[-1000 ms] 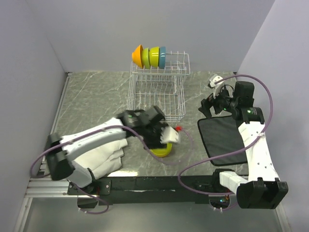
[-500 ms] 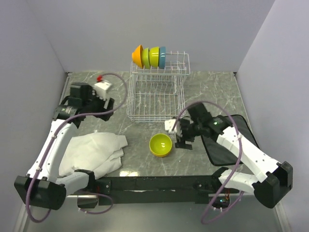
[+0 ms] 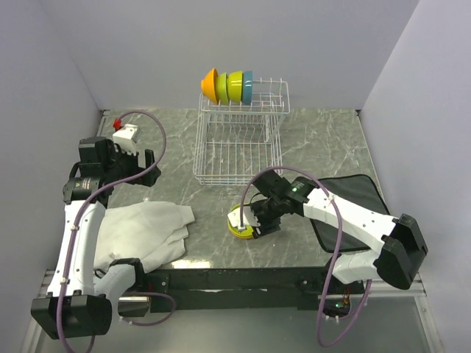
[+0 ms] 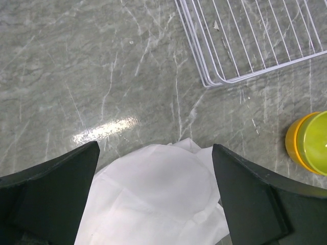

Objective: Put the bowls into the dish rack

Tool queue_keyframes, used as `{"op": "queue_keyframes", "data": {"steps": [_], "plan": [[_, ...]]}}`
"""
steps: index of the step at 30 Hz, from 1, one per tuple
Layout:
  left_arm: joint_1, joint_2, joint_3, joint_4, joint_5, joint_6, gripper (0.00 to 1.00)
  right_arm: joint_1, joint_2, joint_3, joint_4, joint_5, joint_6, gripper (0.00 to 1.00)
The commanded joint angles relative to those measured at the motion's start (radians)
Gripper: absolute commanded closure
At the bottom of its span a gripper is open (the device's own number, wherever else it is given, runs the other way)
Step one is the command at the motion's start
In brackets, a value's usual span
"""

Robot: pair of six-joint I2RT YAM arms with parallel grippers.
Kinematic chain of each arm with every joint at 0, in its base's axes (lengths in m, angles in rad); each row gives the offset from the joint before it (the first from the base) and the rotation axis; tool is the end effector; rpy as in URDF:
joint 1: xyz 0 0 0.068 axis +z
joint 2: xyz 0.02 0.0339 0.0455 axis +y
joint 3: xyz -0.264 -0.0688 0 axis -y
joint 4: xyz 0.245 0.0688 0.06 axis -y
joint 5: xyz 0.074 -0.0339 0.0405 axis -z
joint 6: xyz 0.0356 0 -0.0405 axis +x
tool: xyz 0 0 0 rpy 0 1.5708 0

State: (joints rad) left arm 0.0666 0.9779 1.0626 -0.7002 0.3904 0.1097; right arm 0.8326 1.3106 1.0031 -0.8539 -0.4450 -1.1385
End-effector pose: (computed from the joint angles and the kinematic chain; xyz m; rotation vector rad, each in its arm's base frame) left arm 0.1993 -0.0003 0.3512 0.2651 2.1351 -0.3240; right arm 0.1542 0.1923 0.2543 -2.2596 1.3493 0.5047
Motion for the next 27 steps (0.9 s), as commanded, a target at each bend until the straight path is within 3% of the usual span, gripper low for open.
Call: {"op": "queue_keyframes", "data": {"steps": [1, 2, 13, 20, 27], "plan": [[0.016, -0.018, -0.018, 0.036, 0.045, -0.028, 0.01, 0.03, 0.028, 0.032, -0.017, 0.034, -0.076, 0.43], [0.019, -0.019, -0.021, 0.038, 0.044, -0.028, 0.01, 0.034, 0.038, 0.035, -0.019, 0.035, -0.081, 0.47], [0.024, -0.022, -0.046, 0.047, 0.038, -0.028, 0.01, 0.053, 0.114, 0.051, -0.008, 0.055, -0.102, 0.54], [0.025, -0.021, -0.069, 0.065, 0.041, -0.03, 0.01, 0.053, 0.136, 0.083, -0.042, 0.057, -0.124, 0.74], [0.027, -0.022, -0.082, 0.076, 0.039, -0.027, 0.01, 0.056, 0.134, 0.075, -0.053, 0.068, -0.132, 0.85]]}}
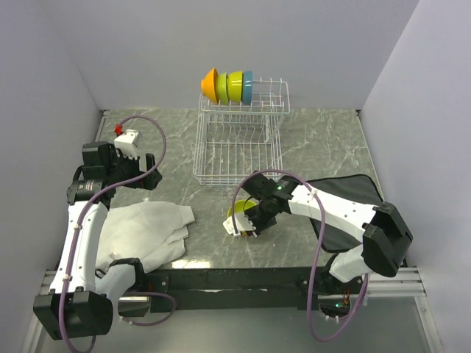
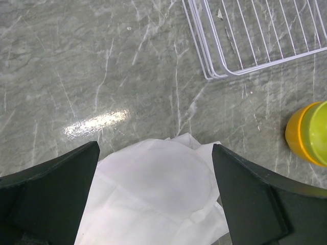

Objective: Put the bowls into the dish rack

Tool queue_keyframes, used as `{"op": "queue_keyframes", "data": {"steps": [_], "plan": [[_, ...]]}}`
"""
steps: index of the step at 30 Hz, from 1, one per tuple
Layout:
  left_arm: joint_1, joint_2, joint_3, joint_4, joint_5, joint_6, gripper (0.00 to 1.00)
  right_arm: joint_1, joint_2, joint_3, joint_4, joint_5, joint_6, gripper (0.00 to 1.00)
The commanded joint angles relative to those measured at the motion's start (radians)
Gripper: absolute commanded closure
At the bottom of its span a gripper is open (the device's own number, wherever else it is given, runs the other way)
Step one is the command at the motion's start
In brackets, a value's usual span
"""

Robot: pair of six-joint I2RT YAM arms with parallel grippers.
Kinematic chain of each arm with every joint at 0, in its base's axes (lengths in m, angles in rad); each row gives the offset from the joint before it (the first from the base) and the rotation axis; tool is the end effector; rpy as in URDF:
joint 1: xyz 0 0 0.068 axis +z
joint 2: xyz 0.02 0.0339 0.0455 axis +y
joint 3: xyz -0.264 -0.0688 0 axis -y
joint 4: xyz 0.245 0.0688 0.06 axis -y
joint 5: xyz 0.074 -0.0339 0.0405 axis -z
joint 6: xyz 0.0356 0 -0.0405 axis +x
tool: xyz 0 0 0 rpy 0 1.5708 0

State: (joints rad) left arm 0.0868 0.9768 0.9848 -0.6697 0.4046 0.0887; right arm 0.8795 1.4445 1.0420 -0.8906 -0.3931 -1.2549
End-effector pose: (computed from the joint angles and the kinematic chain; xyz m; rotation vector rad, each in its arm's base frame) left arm 0.2014 0.0035 0.3287 0.2208 2.1816 -0.3523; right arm 0.1584 0.2128 0.2318 -2.4550 1.2649 0.4680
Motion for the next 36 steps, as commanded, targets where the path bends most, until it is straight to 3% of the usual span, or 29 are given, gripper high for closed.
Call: {"op": "queue_keyframes", "data": {"steps": [1, 2, 6, 16, 21, 24, 29, 35, 36], "plan": [[0.007, -0.023, -0.009, 0.047, 0.026, -0.006, 0.01, 0.009, 0.004, 0.041, -0.018, 0.011, -0.015, 0.87], [0.007, -0.023, -0.011, 0.048, 0.028, -0.007, 0.01, 0.009, 0.001, 0.046, -0.019, 0.01, -0.011, 0.94], [0.007, -0.03, -0.009, 0.047, 0.03, 0.0, 0.01, 0.01, -0.036, 0.076, -0.036, 0.005, 0.002, 0.98], [0.007, -0.03, 0.014, 0.048, 0.039, 0.006, 0.01, 0.012, -0.055, 0.253, -0.113, -0.03, 0.094, 1.0], [0.007, -0.003, 0.06, 0.047, 0.049, -0.013, 0.01, -0.008, -0.081, 0.412, -0.097, -0.093, 0.234, 1.0], [0.007, 0.031, 0.104, 0.051, 0.085, -0.052, 0.01, -0.087, -0.067, 0.553, -0.043, -0.179, 0.382, 1.0], [0.008, 0.094, 0.155, 0.056, 0.141, -0.116, 0.01, -0.345, 0.048, 0.833, 0.123, -0.433, 0.834, 1.0], [0.007, 0.16, 0.204, 0.067, 0.2, -0.065, 0.01, -0.627, 0.206, 0.88, 0.608, -0.691, 1.499, 1.0], [0.007, 0.169, 0.204, 0.073, 0.212, -0.058, 0.01, -0.651, 0.238, 0.86, 0.815, -0.755, 1.604, 1.0]]}}
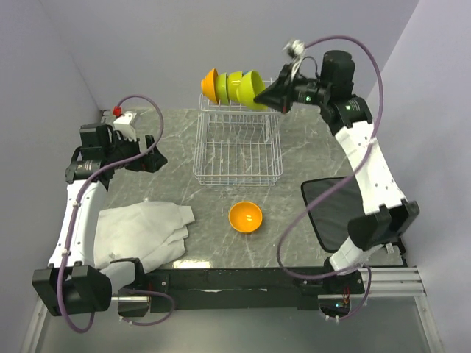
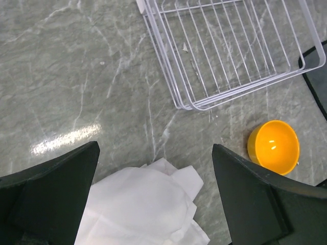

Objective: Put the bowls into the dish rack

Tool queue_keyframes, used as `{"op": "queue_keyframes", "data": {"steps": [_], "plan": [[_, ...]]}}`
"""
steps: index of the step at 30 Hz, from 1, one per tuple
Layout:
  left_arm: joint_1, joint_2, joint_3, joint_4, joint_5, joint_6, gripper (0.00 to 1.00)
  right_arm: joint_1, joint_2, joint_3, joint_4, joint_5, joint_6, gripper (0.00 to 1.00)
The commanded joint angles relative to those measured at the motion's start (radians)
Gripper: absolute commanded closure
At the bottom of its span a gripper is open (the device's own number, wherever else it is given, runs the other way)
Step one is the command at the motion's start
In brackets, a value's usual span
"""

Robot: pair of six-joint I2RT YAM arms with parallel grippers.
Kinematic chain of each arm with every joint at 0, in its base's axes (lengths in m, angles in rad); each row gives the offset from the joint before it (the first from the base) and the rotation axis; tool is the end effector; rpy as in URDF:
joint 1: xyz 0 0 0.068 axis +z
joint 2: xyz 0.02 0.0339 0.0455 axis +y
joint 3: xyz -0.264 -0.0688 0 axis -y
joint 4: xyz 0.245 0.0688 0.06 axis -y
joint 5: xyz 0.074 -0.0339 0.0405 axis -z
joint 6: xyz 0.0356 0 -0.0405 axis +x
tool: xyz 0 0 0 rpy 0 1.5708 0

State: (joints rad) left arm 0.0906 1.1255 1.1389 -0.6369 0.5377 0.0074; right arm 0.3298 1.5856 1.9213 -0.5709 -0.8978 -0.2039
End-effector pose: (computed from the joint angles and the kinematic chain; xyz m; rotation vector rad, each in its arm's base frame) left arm 0.2360 0.0031 0.3540 0.2110 2.1312 -0.5303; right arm 0.3023 0.1329 0.4924 -1.0617 1.4565 0.8936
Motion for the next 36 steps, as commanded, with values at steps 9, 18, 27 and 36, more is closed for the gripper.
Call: {"op": "queue_keyframes", "data": {"steps": [9, 18, 27, 36], "plan": [[0.003, 0.078, 0.053, 0.045, 0.12, 0.106, 0.01, -0.241, 0.309, 0.048, 0.991, -0.302, 1.093, 1.0], [0.003, 0.235, 0.154, -0.104, 0.058, 0.301, 0.01, -0.307, 0.467, 0.157, 1.143, -0.27, 1.25, 1.0], [0.003, 0.295, 0.18, -0.127, -0.004, 0.336, 0.01, -0.319, 0.517, 0.12, 1.168, -0.178, 1.374, 1.0], [0.003, 0.324, 0.203, -0.152, -0.045, 0.367, 0.0, -0.321, 0.596, 0.171, 1.172, -0.151, 1.403, 1.0]]}}
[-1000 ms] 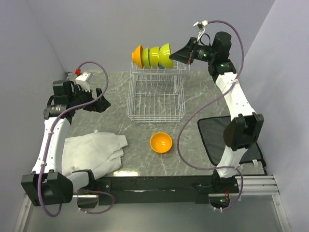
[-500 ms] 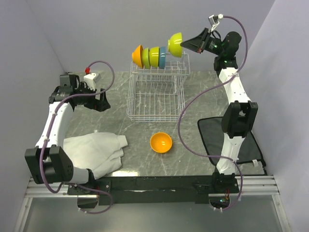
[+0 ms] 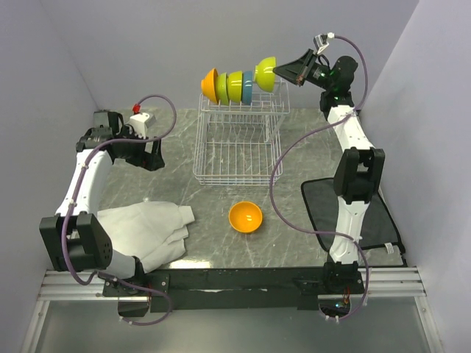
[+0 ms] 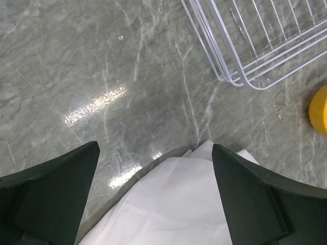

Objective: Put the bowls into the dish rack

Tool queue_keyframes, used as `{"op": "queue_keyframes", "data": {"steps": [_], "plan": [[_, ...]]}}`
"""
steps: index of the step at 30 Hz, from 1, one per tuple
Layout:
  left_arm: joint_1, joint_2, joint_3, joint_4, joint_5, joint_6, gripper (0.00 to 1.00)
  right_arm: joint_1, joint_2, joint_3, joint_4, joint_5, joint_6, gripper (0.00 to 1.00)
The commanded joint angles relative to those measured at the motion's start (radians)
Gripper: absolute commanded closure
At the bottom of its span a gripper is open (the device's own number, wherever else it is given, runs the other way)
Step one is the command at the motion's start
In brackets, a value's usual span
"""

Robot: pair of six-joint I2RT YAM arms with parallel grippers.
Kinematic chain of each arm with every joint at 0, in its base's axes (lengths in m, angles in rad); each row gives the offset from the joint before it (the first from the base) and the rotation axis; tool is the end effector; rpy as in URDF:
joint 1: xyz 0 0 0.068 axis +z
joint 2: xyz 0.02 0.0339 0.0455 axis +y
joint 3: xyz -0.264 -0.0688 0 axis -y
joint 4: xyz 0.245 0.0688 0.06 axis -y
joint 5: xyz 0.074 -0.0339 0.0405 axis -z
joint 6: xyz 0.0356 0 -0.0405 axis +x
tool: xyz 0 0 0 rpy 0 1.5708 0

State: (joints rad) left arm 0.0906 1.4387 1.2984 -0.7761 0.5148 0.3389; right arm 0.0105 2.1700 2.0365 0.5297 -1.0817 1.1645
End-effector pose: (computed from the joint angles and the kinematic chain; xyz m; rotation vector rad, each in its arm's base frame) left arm 0.3005 0.0097 0.3171 0.5028 2.3219 -0.4375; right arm 0.5030 0.0367 0.3934 -0.2490 1.5725 1.5752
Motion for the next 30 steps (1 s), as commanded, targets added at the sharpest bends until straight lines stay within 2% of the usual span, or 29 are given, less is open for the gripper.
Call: {"op": "queue_keyframes", "data": {"steps": [1, 8, 19, 30], "plan": [[0.001, 0.014, 0.044, -0.014, -0.028, 0.041, 0.01, -0.001, 0.017, 0.056, 0.076, 0.034, 0.04, 1.0], [-0.009, 0.04, 0.045, -0.025, -0.082, 0.068, 0.01, -0.006, 0.076, 0.07, 0.121, 0.031, 0.075, 1.0], [-0.057, 0.04, -0.002, -0.022, -0.139, 0.095, 0.0, 0.009, 0.096, 0.074, 0.142, 0.025, 0.103, 1.0], [-0.086, 0.083, 0.019, -0.022, -0.165, 0.107, 0.01, 0.011, 0.096, 0.037, 0.193, 0.029, 0.164, 1.0]]}}
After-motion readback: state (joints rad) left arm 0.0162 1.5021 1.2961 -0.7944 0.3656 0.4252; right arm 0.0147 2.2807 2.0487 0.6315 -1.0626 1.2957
